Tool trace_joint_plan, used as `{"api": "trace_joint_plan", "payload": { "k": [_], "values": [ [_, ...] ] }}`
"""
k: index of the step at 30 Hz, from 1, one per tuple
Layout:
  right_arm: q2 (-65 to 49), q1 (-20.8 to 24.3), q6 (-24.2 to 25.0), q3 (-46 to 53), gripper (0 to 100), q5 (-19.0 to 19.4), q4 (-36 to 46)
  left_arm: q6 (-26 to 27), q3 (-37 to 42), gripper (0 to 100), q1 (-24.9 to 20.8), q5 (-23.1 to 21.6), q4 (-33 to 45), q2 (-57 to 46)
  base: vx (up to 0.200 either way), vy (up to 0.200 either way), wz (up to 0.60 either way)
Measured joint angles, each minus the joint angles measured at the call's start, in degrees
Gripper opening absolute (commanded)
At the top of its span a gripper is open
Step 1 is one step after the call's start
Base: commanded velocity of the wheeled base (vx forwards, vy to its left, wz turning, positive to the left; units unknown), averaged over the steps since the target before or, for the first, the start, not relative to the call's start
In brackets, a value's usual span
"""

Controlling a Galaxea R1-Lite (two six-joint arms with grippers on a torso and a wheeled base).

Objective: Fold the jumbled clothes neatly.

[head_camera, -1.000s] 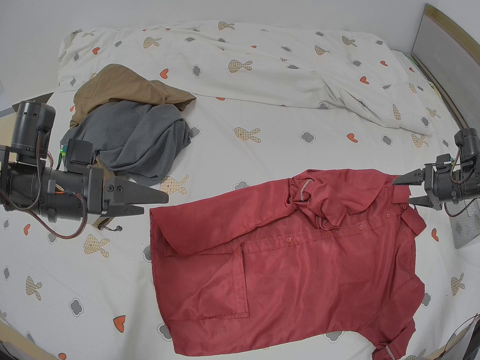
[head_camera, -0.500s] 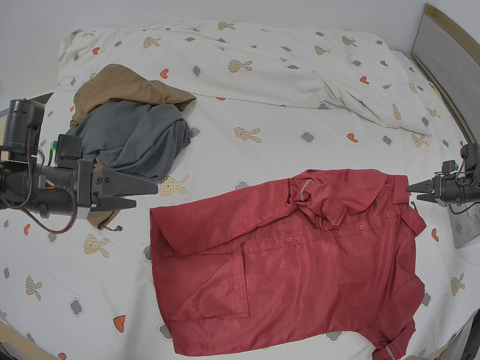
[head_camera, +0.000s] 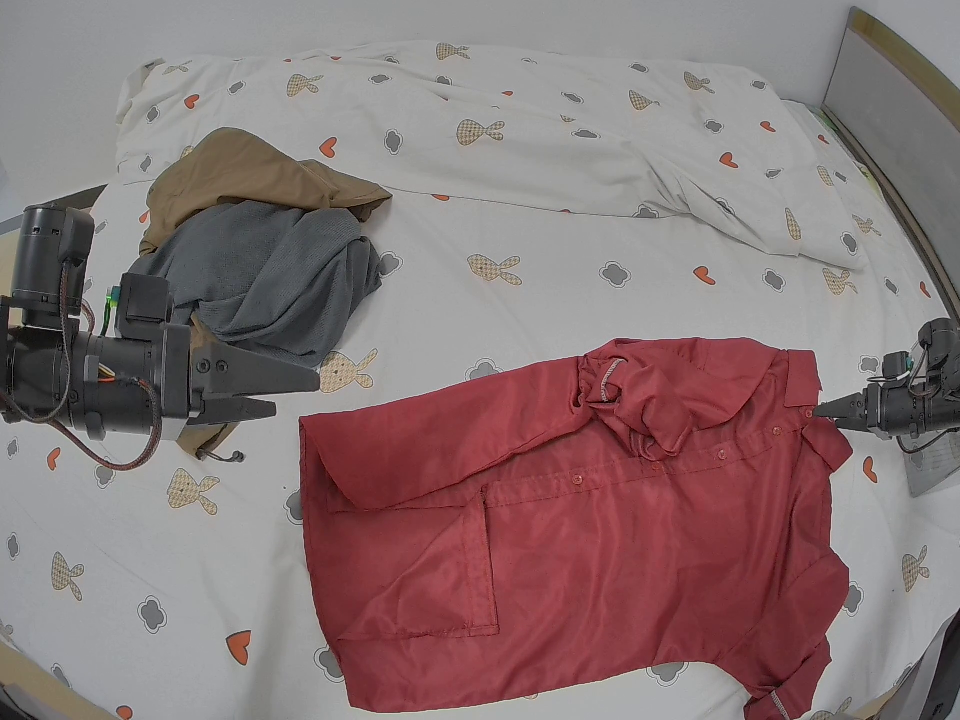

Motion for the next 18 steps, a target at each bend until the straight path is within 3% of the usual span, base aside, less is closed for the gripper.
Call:
{"api": "trace_joint_plan", "payload": {
  "k": [18],
  "values": [
    [5.5,-5.2,-0.3,1.6,100,0.1,-5.8,0.2,0.9,100,-0.8,0.0,-1.1,1.5,0.0,0.0,0.0]
  ]
}}
